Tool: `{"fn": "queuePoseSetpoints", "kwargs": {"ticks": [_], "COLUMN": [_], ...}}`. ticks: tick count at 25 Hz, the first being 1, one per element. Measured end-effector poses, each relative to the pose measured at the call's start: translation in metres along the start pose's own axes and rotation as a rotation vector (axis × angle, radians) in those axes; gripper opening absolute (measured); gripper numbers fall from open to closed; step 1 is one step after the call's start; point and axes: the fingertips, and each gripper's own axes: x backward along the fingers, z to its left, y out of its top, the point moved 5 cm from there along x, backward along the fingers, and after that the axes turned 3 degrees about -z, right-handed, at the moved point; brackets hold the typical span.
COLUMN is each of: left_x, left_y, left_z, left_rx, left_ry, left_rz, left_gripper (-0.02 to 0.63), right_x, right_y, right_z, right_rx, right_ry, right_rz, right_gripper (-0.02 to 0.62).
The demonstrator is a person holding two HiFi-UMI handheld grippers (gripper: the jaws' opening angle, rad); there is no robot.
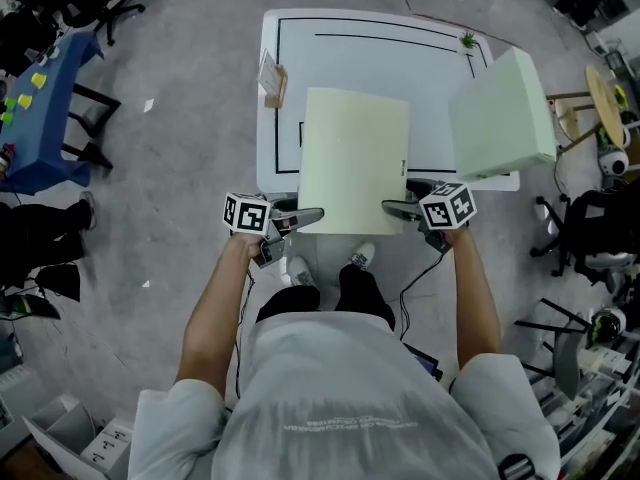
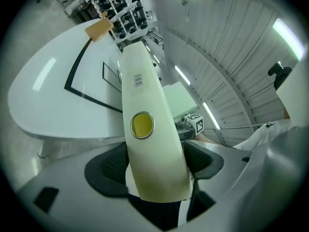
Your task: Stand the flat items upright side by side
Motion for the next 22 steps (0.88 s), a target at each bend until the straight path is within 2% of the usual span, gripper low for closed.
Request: {"fn": "queuePoseSetpoints", "kwargs": {"ticks": [4,8,13,16,22], "left_x": [0.005,0.004,-0.008,-0.018,-0.03], "left_y": [0.02,0.037,0.049,0.054,0.057], "left_z": [-0.019,-0.039,-0.058,-0.07,-0.074], "left_rx": [-0.077,-0.181,-0.337,-0.395,-0.546], "left_ry": [0.038,0.112,0.234,0.277,0.448], "left_rz": [-0.051,-0.053,0.017,-0.01,-0.043], "left_gripper": [0.367,0.367,0.367,0.367,0.367], "right_x": [0.004,0.004,0.012,0.017,0.014], "right_y": [0.016,0.033,0.064,0.083,0.115], "right_z": [-0.001,-0.008,-0.02,-0.029,-0.042], "right_rx": [0.043,0.092,0.207,0.256,0.403], "right_ry": [0.011,0.052,0.076,0.109,0.117], "right_rz": [-0.052,-0.089,-0.122,-0.155,-0.187], "right_gripper": [0.37,0.37,0.37,0.37,0.37]}}
